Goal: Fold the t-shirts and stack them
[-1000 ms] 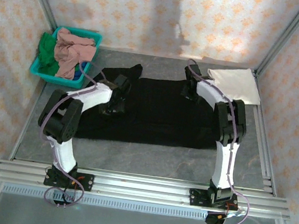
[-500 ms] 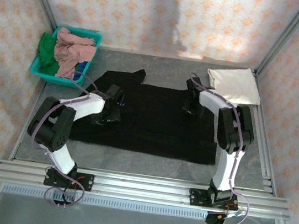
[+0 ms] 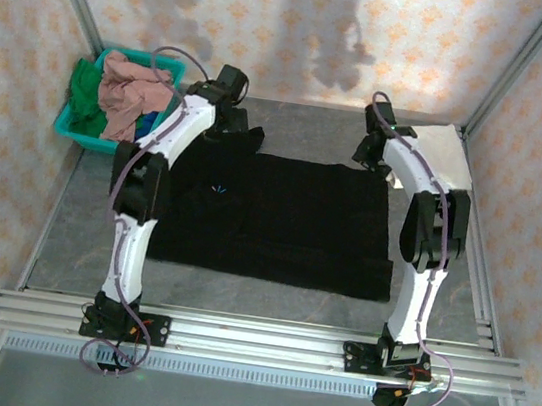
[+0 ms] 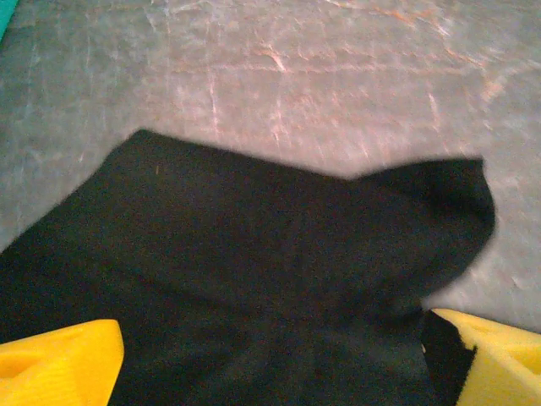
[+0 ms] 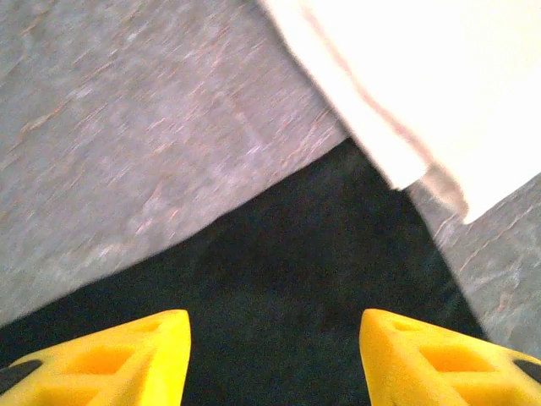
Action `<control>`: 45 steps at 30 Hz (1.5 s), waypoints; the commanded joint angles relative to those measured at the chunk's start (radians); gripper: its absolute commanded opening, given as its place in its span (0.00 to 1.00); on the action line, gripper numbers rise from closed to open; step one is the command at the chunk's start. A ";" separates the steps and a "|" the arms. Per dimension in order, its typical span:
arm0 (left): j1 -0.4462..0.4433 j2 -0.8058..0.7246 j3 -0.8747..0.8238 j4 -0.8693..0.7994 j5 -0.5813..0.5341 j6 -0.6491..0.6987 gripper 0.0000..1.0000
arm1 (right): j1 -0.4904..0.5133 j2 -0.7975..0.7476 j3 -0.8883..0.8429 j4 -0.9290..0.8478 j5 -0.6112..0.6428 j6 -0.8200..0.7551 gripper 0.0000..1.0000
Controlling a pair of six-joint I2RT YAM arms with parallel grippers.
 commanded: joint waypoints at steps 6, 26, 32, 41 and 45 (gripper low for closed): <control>0.064 0.314 0.363 -0.195 -0.027 0.065 0.97 | -0.032 0.171 0.098 -0.111 0.056 -0.052 0.56; 0.078 0.020 0.047 -0.030 0.158 0.105 0.00 | -0.045 0.094 0.023 -0.023 -0.119 -0.029 0.00; 0.053 -0.250 -0.296 0.113 0.178 0.111 0.00 | -0.018 -0.088 -0.203 0.051 -0.109 -0.018 0.00; -0.086 -0.595 -0.893 0.257 0.079 0.055 0.00 | 0.036 -0.372 -0.562 0.081 -0.065 0.030 0.21; -0.117 -0.656 -1.061 0.312 0.118 -0.043 0.06 | 0.025 -0.432 -0.573 0.010 -0.042 0.057 0.34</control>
